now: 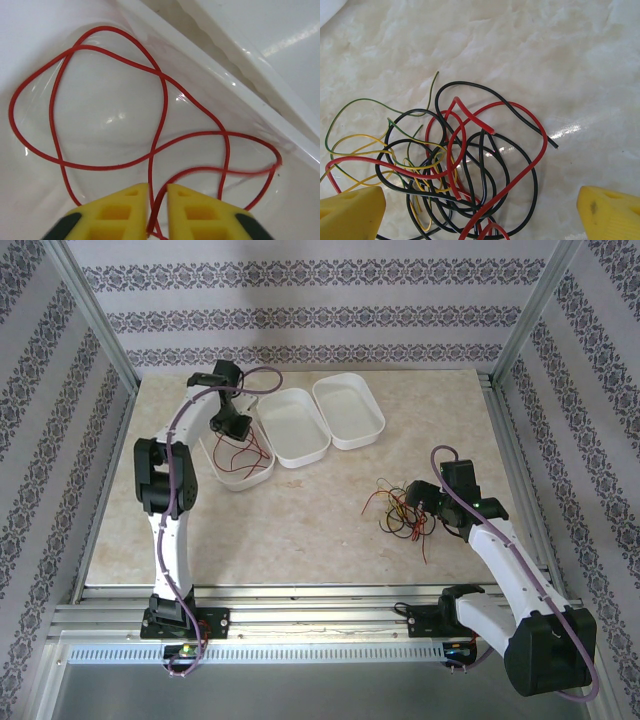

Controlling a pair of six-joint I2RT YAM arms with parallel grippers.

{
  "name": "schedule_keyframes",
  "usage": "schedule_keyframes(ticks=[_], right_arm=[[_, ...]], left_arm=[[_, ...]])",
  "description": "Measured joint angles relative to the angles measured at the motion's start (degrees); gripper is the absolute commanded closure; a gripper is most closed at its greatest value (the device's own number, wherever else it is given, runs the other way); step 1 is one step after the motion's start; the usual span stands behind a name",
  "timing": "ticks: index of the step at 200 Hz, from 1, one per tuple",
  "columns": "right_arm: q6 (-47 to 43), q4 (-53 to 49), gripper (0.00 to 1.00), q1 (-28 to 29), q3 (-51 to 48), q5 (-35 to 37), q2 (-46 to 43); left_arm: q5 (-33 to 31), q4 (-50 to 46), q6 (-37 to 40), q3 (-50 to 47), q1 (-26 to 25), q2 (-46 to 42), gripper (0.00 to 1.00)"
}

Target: Untangle the cables

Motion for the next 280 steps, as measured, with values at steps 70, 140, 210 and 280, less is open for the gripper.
schedule_keyframes(ticks=[70, 140, 210, 280], right_arm=[[0.02, 0.02, 0.02, 0.0, 0.0, -0.02, 0.0], [0.87, 0.24, 0.02, 0.0, 0.0, -0.04, -0.5], [0.87, 0.15, 0.02, 0.0, 0.0, 0.0, -0.5], [1.42, -1.22, 0.1, -0.76, 0.07, -0.61, 0.66]], left_arm=[[-1.57, 0.02, 0.52, 0.13, 0.0, 1.11, 0.38], [-6.12, 1.79, -0.07, -1.99, 0.0, -3.04, 0.25], [-9.2, 7.98, -2.71, -8.98, -0.15, -13.64, 0.19], [2.67, 32.87, -11.21, -37.13, -10.62, -37.44, 0.05]])
